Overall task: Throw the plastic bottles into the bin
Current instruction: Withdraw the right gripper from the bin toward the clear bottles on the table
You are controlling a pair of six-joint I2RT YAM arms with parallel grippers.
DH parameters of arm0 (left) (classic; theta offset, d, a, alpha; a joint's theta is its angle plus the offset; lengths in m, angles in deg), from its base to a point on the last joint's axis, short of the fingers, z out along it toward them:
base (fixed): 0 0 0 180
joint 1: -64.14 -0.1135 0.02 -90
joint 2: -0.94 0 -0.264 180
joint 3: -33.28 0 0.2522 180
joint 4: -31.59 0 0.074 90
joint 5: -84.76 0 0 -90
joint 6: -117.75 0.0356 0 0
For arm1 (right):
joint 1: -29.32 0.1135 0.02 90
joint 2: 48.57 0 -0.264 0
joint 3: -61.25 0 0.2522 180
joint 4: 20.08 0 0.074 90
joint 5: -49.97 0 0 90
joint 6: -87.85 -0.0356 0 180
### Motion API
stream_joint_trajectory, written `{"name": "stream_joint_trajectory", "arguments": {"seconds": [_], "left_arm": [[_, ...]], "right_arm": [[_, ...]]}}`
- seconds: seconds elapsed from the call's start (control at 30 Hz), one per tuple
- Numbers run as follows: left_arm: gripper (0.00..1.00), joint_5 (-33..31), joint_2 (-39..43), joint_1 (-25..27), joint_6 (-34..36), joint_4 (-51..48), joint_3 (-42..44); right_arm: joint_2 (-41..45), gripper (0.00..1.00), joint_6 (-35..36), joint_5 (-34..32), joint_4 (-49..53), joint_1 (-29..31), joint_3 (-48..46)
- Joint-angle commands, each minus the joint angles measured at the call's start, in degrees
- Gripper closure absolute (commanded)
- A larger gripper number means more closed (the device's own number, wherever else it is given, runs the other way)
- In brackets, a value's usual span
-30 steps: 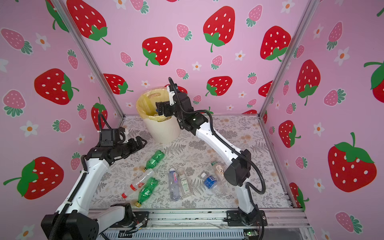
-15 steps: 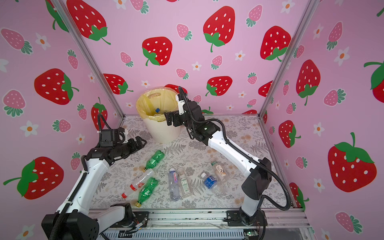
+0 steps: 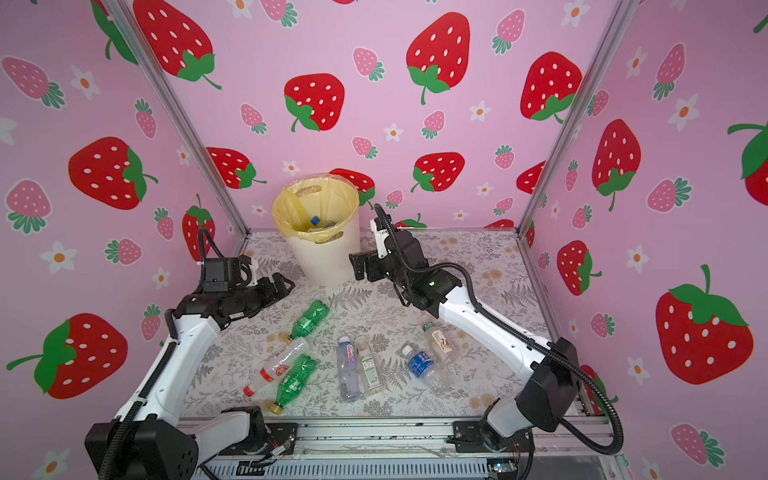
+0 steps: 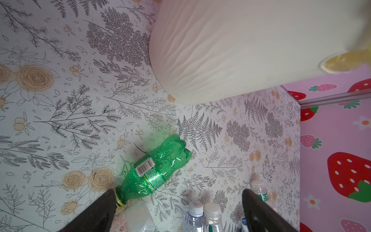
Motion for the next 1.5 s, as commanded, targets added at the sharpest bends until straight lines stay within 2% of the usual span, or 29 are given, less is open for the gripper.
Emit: {"name": "stream_joint_trajectory", "arguments": {"seconds": [0.0,0.2,0.5,0.93,1.47], "left_arm": [[0.01,0.45,-0.2,0.58,0.36,0.0,0.73],[0.01,0.69,0.29,0.95,0.34,0.01,0.65],[0.01,1.66,0.48,0.91,0.18,0.22,0.55],[0.01,2.87,-0.51,0.98,0.0,0.39,0.47],[0.01,3.67,-0.84,0.93,-0.32,0.85,0.47]], "right_arm": [[2.35,0.01,-0.97,-1.29,1.76,-0.96,-2.16],[4.51,0.01,-2.08,-4.15,8.05,-2.07,-6.22],[9.52,0.01,-4.15,-4.52,14.49,-4.74,-14.57],[17.47,0.01,-7.12,-5.61,18.09,-8.45,-26.9],[21.34,0.01,-13.04,-7.03,19.42,-9.5,-38.26]]}}
